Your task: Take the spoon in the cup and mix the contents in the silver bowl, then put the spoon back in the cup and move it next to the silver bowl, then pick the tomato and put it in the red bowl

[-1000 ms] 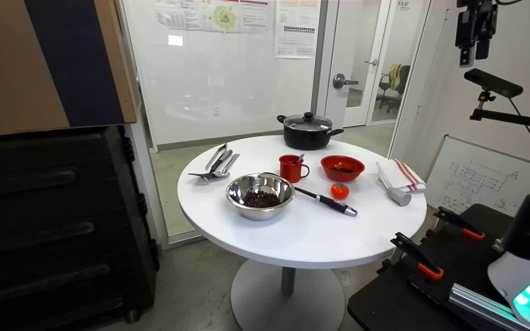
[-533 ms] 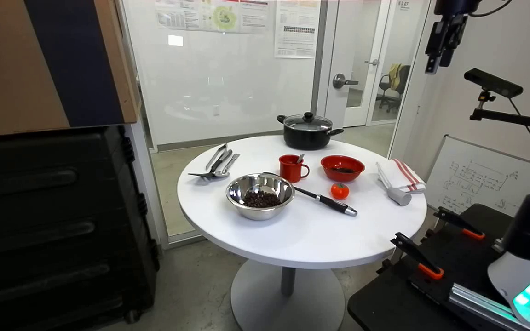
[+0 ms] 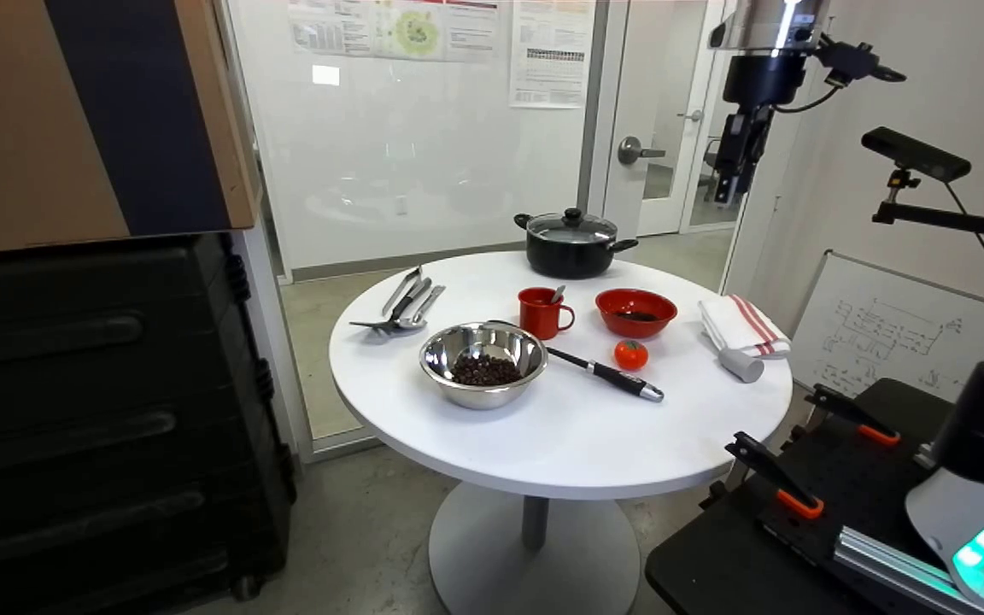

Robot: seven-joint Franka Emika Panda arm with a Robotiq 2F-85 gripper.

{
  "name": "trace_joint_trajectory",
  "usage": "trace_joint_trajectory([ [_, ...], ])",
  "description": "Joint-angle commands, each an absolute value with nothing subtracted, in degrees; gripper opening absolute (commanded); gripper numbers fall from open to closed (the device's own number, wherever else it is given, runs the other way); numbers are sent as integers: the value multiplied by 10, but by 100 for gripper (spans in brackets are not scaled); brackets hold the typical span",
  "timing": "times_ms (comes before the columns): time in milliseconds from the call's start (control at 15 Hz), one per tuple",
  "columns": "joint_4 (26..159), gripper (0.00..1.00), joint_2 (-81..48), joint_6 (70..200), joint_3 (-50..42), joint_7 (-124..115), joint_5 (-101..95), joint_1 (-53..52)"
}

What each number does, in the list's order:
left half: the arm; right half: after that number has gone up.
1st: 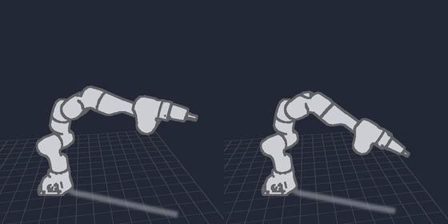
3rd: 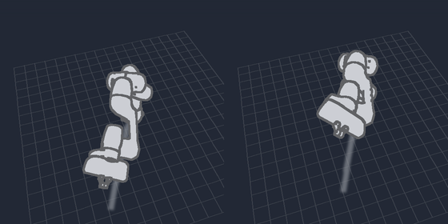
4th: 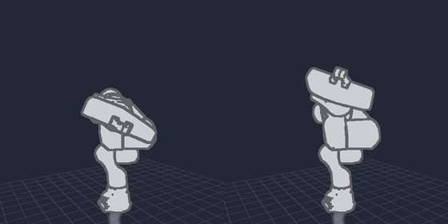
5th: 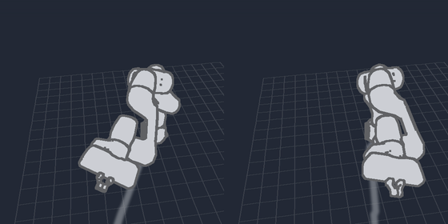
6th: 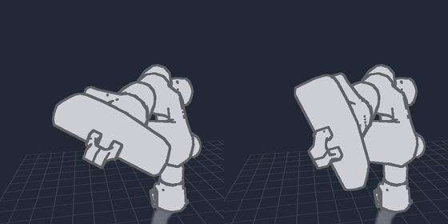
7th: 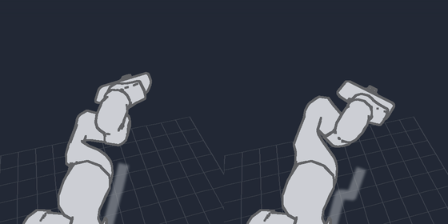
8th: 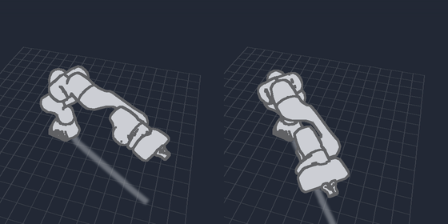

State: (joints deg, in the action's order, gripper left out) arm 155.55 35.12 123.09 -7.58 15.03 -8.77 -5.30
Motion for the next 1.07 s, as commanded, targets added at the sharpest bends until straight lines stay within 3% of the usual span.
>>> trace_joint_trajectory([
  [0,1552,100,331,1232,-59,157,-79,-42],
  [533,1544,100,280,1238,-54,163,-71,-46],
  [1000,1579,100,184,1369,-19,135,-67,-56],
])
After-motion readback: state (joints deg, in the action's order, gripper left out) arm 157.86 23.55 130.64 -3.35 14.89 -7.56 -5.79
